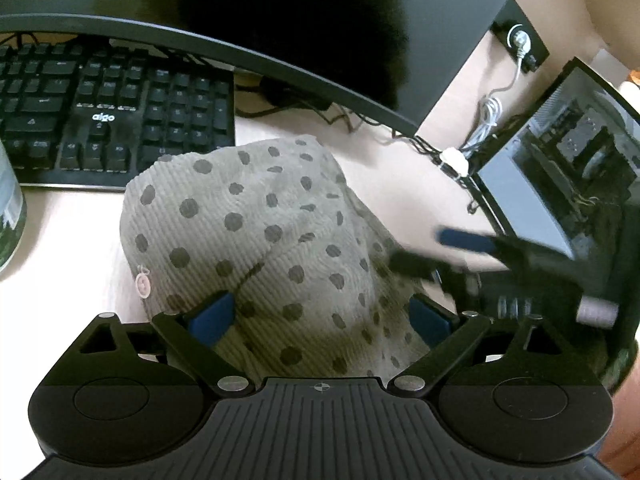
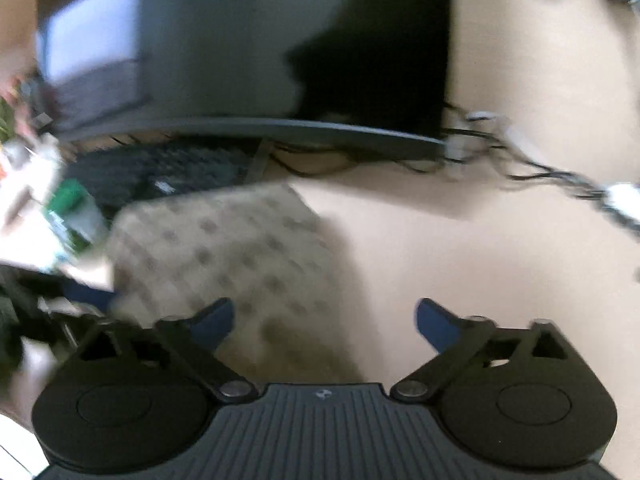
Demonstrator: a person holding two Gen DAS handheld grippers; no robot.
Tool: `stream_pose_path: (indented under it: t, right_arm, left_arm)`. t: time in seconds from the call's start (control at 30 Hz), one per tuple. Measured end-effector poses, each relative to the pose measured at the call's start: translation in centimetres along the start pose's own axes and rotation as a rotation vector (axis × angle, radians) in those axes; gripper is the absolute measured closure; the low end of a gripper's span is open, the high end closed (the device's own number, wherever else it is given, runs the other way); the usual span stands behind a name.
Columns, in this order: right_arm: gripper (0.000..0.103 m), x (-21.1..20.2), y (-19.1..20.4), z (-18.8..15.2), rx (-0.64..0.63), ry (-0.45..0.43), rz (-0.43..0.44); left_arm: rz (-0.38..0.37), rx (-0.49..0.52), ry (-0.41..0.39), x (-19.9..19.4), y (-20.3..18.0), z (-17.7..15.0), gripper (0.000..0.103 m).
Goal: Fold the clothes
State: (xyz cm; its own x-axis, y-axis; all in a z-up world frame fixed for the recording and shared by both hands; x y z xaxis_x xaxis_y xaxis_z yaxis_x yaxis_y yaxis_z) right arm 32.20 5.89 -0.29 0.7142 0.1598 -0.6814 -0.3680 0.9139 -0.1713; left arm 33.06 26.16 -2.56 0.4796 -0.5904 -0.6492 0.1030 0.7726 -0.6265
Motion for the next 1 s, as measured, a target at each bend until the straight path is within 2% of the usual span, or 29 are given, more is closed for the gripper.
stream_pose_path:
  t: [0.13, 0.2, 0.27, 0.37, 0.4, 0.47, 0.53, 0.57, 0.7, 0.8, 0.87, 0.93, 1.0]
  right_arm:
    - [0.000, -1.2, -0.7, -1.5, 0.052, -0.006, -0.037]
    - [0.000, -1.5, -1.0, -1.5, 0.068, -0.029, -0.040]
    - [0.000, -1.6, -1.5, -1.5, 0.081, -0.045, -0.044]
    - [0.000, -3.5, -2.6, -2.1, 0.096, -0.098, -0.016]
    - [0.000, -4.4, -3.0, -2.5, 0.091, -0.115, 0.006]
    - [0.000, -6.8, -3.7, -3.7, 0.049, -0.117, 0.060]
    - [0.000, -9.1, -4.2, -5.2, -0.010, -0.124, 0.119]
    - [0.000, -10.4, -4.4, -6.2, -0.038, -0.148, 0.135]
    - [0.000, -14.7, -5.4, -9.8, -0.072, -0.225, 0.125]
    - [0.000, -17.1, -5.6, -11.9, -0.112, -0.239, 0.118]
    - [0.000, -18.5, -5.9, -13.0, -0.110, -0.279, 0.147]
    - [0.000, -19.3, -5.7, -13.7, -0.113, -0.312, 0.186]
    - [0.000, -19.8, -5.0, -14.2, -0.130, -0.336, 0.218]
  left_arm:
    - [-0.004, -0.008, -0.017, 0.4, 0.1, 0.4, 0.005]
    - [0.029, -0.003, -0.043, 0.6, -0.4, 0.3, 0.004]
    - [0.086, 0.025, -0.080, 0.9, -1.2, -0.5, 0.004]
    - [0.220, 0.087, -0.173, 0.9, -3.0, -2.1, 0.004]
    - [0.261, 0.086, -0.211, 0.5, -3.6, -2.7, 0.004]
    - [0.318, 0.023, -0.304, -1.2, -4.6, -4.2, 0.004]
    - [0.312, -0.053, -0.411, -4.1, -6.1, -7.1, 0.004]
    - [0.335, -0.068, -0.462, -5.4, -6.9, -9.0, 0.003]
    - [0.508, -0.081, -0.639, -9.6, -11.4, -17.9, 0.000]
    - [0.575, -0.133, -0.671, -11.2, -13.9, -23.1, 0.000]
    - [0.626, -0.175, -0.699, -11.2, -15.2, -25.5, 0.000]
    - [0.651, -0.200, -0.738, -10.7, -16.3, -27.2, 0.000]
    - [0.695, -0.179, -0.739, -10.1, -17.2, -27.8, 0.000]
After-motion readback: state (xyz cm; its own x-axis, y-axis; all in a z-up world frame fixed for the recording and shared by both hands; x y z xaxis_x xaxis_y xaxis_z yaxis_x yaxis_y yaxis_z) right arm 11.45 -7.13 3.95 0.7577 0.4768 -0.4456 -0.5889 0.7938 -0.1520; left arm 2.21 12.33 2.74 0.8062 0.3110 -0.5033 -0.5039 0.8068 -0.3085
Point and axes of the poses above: each gripper's, at about its wrist camera, not at the fingertips, and x roughly the way its jaws point, y to its left, z to its top, the point moved 3 cm from there along x, roughly the way its jaws point, and after that the axes turned 15 degrees about -x, right-handed, at the moved point
